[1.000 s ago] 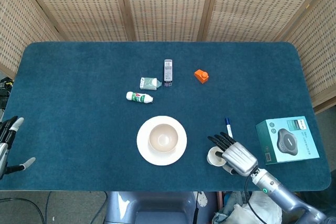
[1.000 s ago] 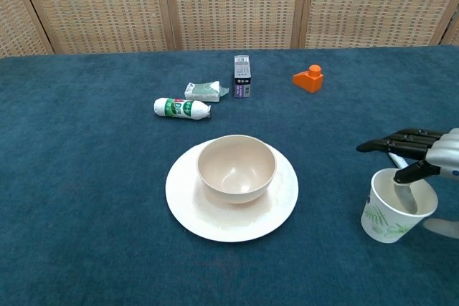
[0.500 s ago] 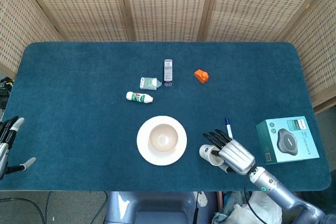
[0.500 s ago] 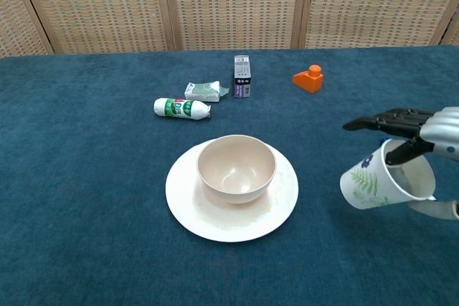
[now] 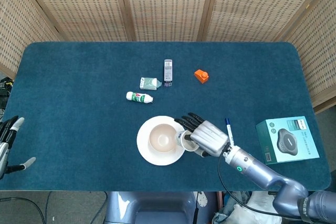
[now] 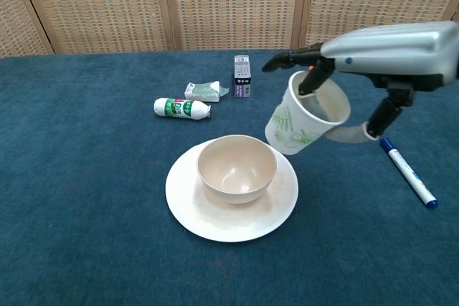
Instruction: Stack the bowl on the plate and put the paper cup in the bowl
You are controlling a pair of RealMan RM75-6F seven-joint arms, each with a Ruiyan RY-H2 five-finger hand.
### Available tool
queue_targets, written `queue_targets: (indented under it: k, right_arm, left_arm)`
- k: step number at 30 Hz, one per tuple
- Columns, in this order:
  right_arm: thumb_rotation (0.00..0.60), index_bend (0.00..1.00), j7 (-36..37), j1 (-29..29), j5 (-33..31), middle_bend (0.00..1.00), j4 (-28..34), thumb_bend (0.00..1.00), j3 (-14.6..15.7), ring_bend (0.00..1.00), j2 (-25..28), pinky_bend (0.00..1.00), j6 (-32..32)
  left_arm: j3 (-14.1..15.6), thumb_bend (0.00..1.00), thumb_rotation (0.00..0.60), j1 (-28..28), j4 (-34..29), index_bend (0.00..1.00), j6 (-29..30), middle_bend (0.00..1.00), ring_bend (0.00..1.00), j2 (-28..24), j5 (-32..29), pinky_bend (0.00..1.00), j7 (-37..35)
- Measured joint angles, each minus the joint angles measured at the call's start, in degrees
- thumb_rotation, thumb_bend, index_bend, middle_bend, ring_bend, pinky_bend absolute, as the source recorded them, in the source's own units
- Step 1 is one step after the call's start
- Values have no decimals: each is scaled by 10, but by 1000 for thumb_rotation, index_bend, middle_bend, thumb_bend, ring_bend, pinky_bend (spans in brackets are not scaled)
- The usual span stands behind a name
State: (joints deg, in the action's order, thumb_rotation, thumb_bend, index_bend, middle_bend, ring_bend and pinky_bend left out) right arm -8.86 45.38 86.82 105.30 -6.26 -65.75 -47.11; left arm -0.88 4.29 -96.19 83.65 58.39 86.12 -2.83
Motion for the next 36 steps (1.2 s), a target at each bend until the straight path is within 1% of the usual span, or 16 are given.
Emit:
queue_targets:
  k: [2,3,6,11,15,17,21,24,30,36]
  right_arm:
    - [600,629,-13,20,-32,0,7,412,-11,0,-3,0,29]
    - [600,629,-29,35,-59,0,9,412,-19,0,-8,0,50]
    - [600,629,-76,69,-125,0,7,416,-32,0,-26,0,80]
    - [600,629,-145,116,-224,0,-8,427,-36,0,-61,0,101]
    - [600,629,-203,155,-303,0,-21,428,-28,0,-90,0,101]
    - [600,629,-228,172,-332,0,-24,428,-22,0,-100,0,97]
    - [600,629,-283,204,-394,0,-28,428,-1,0,-118,0,76]
    - [600,629,-313,223,-428,0,-31,428,14,0,-129,0,58]
    - [600,629,-348,249,-480,0,-37,428,34,0,-152,0,26]
    - [600,629,-363,265,-507,0,-38,430,46,0,-158,0,17]
  left_arm:
    - [-1,0,600,2,1,0,-4,0,0,0,-3,0,-2]
    - [-1,0,600,2,1,0,-6,0,0,-1,-5,0,-3]
    - [-2,0,600,4,2,0,-9,0,0,-2,-7,0,-6]
    - [-4,0,600,5,3,0,-13,0,0,-4,-11,0,-14]
    - [-4,0,600,7,5,0,-19,0,0,-5,-15,0,-17]
    - [-5,0,600,10,5,0,-25,0,0,-5,-17,0,-17]
    - [-5,0,600,12,6,0,-27,0,0,-4,-19,0,-16]
    - [-5,0,600,12,6,0,-28,0,0,-4,-20,0,-16]
    - [-5,0,600,11,6,0,-26,0,0,-5,-19,0,-18]
    - [-5,0,600,11,7,0,-26,0,0,-6,-20,0,-21]
